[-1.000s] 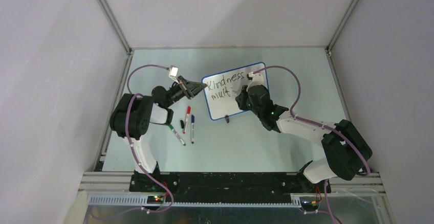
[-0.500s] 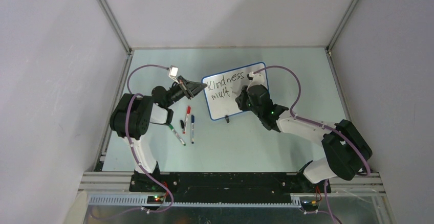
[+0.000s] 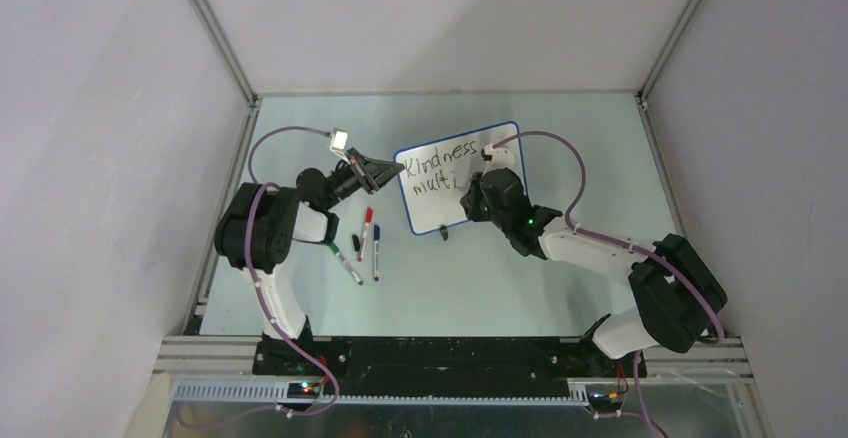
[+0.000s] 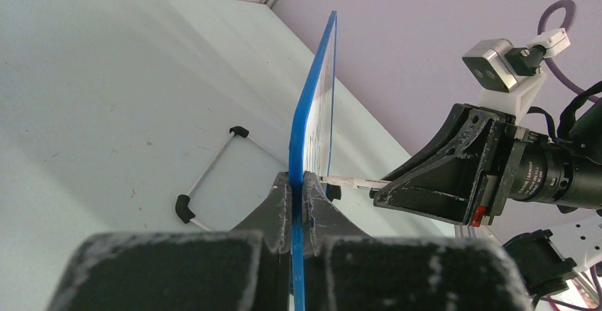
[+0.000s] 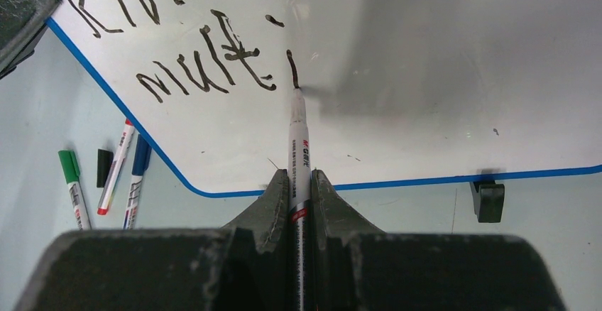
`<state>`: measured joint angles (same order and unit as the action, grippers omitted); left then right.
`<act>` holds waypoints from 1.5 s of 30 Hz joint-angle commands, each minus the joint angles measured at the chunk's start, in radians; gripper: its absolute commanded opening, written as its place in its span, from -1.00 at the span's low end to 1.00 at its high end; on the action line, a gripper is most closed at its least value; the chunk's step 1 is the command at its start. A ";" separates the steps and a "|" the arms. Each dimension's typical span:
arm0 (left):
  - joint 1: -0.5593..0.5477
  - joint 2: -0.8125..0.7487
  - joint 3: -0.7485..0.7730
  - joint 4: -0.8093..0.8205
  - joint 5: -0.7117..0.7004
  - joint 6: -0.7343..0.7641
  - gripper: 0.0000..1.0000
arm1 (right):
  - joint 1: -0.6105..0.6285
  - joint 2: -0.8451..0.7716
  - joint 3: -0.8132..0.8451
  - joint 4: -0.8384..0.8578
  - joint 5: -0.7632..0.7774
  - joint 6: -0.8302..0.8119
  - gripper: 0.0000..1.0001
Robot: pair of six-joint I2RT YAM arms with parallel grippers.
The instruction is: Write a sentence on the whiteboard
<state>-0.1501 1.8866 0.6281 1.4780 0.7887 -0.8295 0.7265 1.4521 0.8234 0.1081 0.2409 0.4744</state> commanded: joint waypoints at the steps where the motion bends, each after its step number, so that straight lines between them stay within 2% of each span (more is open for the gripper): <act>1: 0.004 -0.050 -0.008 0.054 0.009 0.044 -1.00 | 0.003 -0.016 0.025 -0.008 0.035 -0.001 -1.00; 11: 0.003 -0.049 -0.008 0.054 0.008 0.044 -1.00 | -0.002 -0.190 -0.123 0.152 0.058 -0.057 -1.00; 23: 0.003 -0.047 -0.006 0.054 0.008 0.044 -1.00 | -0.045 -0.132 -0.113 0.207 -0.001 -0.054 -1.00; 45: 0.002 -0.047 -0.005 0.054 0.008 0.043 -1.00 | -0.050 -0.059 -0.040 0.178 -0.052 -0.060 -1.00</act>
<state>-0.1501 1.8839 0.6247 1.4792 0.7887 -0.8295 0.6785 1.3830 0.7326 0.2657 0.1928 0.4252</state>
